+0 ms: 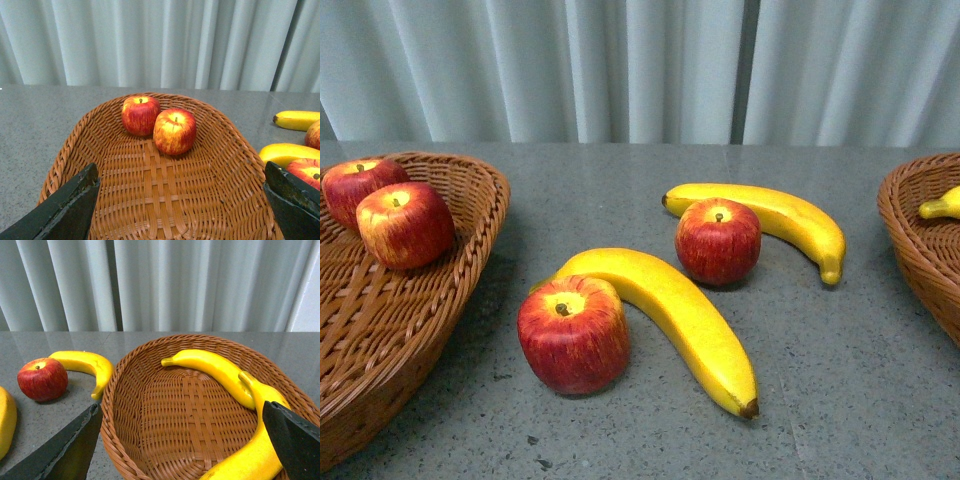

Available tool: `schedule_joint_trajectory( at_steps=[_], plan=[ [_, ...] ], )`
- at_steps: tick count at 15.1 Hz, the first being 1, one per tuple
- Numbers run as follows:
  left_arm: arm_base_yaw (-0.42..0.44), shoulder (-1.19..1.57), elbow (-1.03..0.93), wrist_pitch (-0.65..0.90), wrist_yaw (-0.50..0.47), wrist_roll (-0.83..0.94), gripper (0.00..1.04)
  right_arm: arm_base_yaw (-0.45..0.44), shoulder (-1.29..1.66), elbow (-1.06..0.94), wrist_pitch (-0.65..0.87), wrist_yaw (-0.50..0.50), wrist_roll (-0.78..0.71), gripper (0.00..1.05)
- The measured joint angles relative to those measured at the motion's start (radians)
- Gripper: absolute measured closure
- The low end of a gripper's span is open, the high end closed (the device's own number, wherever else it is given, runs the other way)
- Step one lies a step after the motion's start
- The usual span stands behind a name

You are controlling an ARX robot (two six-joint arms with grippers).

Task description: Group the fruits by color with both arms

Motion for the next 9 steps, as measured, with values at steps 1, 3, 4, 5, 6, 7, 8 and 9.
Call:
schedule_joint_trajectory(
  at_steps=[1, 3, 4, 5, 6, 7, 8, 9],
  plan=[
    [0.0, 0.0, 0.0, 0.0, 0.0, 0.0, 0.07, 0.0, 0.0, 0.0, 0.0, 0.0, 0.0, 0.06],
    [0.0, 0.0, 0.0, 0.0, 0.0, 0.0, 0.07, 0.0, 0.0, 0.0, 0.0, 0.0, 0.0, 0.06],
    [0.0, 0.0, 0.0, 0.0, 0.0, 0.0, 0.07, 0.0, 0.0, 0.0, 0.0, 0.0, 0.0, 0.06],
    [0.0, 0.0, 0.0, 0.0, 0.0, 0.0, 0.07, 0.0, 0.0, 0.0, 0.0, 0.0, 0.0, 0.06],
    [0.0, 0.0, 0.0, 0.0, 0.0, 0.0, 0.07, 0.0, 0.0, 0.0, 0.0, 0.0, 0.0, 0.06],
    [0.0, 0.0, 0.0, 0.0, 0.0, 0.0, 0.07, 0.0, 0.0, 0.0, 0.0, 0.0, 0.0, 0.06],
    [0.0, 0.0, 0.0, 0.0, 0.0, 0.0, 0.07, 0.0, 0.0, 0.0, 0.0, 0.0, 0.0, 0.06],
    [0.0, 0.0, 0.0, 0.0, 0.0, 0.0, 0.07, 0.0, 0.0, 0.0, 0.0, 0.0, 0.0, 0.06]
  ],
)
